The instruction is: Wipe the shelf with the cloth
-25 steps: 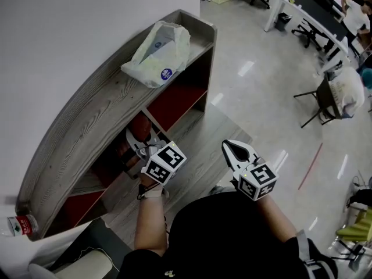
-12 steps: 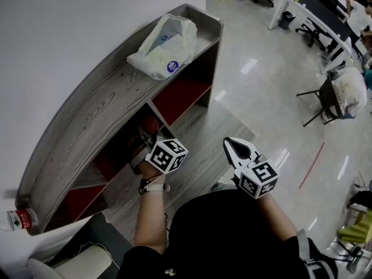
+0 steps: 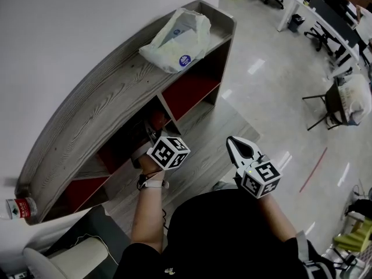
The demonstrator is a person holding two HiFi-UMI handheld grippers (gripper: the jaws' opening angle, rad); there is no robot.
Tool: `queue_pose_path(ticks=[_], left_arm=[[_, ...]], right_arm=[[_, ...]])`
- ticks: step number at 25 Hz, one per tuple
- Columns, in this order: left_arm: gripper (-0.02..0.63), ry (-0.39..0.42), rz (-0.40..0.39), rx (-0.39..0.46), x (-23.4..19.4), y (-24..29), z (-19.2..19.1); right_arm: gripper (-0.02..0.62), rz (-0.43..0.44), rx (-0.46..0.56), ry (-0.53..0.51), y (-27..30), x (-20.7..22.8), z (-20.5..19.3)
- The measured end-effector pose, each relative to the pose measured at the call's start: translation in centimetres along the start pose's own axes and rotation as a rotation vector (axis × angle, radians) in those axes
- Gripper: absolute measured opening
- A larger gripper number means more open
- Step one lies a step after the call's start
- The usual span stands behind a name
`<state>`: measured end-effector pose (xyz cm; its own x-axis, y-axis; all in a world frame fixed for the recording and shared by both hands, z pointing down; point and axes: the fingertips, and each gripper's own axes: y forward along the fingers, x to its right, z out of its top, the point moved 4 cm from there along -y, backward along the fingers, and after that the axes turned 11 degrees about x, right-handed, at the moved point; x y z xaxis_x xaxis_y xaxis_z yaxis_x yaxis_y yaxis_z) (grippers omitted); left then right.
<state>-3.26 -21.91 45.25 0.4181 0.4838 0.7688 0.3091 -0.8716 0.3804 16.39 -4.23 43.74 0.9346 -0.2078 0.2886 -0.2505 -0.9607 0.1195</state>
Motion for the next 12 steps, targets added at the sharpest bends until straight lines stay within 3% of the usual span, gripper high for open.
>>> queue_pose_path(ticks=[4, 12], left_arm=[[0.087, 0.044, 0.02, -0.022, -0.3, -0.6, -1.1], [0.086, 0.004, 0.076, -0.126, -2.4, -2.9, -6.3]], right_arm=[[-0.002, 0.021, -0.008, 0.002, 0.6, -0.6, -0.2], [-0.002, 0.108, -0.038, 0.002, 2.6, -2.9, -1.1]])
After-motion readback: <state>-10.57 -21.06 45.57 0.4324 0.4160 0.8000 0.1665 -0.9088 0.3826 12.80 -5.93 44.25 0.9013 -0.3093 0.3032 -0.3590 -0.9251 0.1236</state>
